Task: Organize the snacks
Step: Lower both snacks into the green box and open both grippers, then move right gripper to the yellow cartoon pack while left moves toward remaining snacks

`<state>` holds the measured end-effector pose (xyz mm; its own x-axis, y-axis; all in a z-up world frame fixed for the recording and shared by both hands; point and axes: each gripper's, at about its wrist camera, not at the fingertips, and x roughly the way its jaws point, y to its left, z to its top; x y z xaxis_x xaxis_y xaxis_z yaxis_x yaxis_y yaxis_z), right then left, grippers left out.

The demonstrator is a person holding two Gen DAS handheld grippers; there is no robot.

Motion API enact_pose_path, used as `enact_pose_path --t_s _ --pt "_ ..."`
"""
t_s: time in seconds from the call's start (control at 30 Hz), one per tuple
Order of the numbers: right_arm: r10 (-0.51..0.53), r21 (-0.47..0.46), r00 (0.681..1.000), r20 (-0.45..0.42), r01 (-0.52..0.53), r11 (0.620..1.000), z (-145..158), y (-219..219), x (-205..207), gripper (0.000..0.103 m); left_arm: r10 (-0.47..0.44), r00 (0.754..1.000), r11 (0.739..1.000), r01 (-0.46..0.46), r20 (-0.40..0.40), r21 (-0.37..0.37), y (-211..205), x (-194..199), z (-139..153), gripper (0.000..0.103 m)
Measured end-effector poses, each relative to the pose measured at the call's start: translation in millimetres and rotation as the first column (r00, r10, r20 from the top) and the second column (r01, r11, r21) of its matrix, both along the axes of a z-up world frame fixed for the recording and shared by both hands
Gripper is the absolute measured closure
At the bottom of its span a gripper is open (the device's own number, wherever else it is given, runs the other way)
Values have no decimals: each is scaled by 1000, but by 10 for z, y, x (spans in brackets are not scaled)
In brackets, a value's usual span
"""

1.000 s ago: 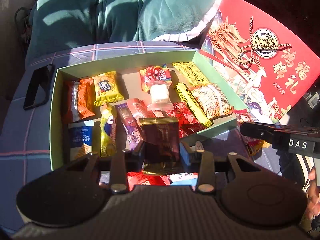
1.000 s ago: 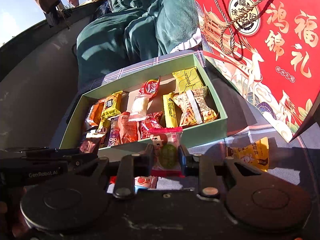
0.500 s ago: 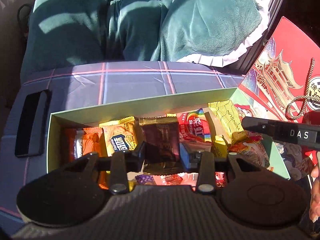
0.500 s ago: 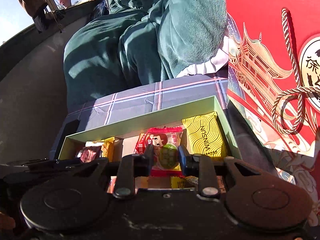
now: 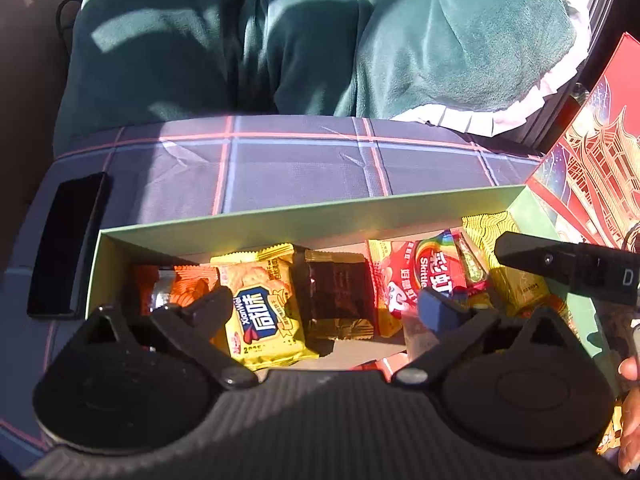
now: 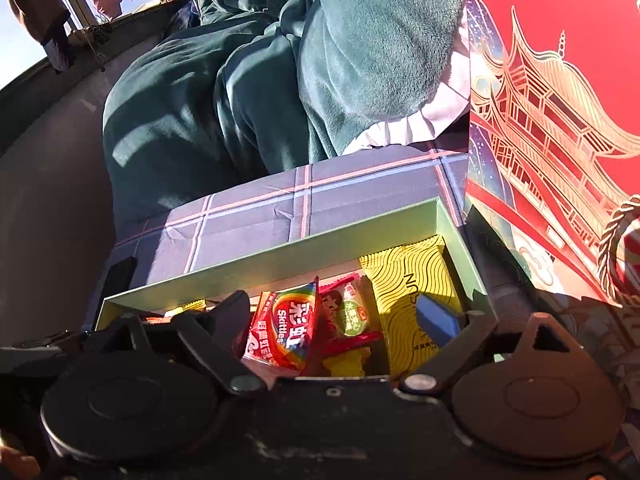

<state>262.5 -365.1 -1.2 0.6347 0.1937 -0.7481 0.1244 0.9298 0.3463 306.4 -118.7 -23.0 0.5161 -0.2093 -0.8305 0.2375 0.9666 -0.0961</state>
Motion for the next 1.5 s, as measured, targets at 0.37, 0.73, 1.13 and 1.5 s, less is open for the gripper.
enact_pose_path --t_s 0.37,0.73,1.13,1.5 --pt "18 -19 999 30 -17 1000 378 62 -533 1 -24 999 1000 24 33 8 -58 -571 358 0" --pt "-13 -22 999 48 14 1000 632 -73 -1248 0 -78 995 997 78 64 14 -166 -1169 567 0" --pt "-101 -14 995 25 102 995 429 -558 -1875 0 -106 994 994 106 10 -36 -149 -1656 408 0" --pt "-228 -42 970 -82 225 973 -225 -994 -2021 35 -86 992 996 83 -89 -32 -38 -1751 -17 0"
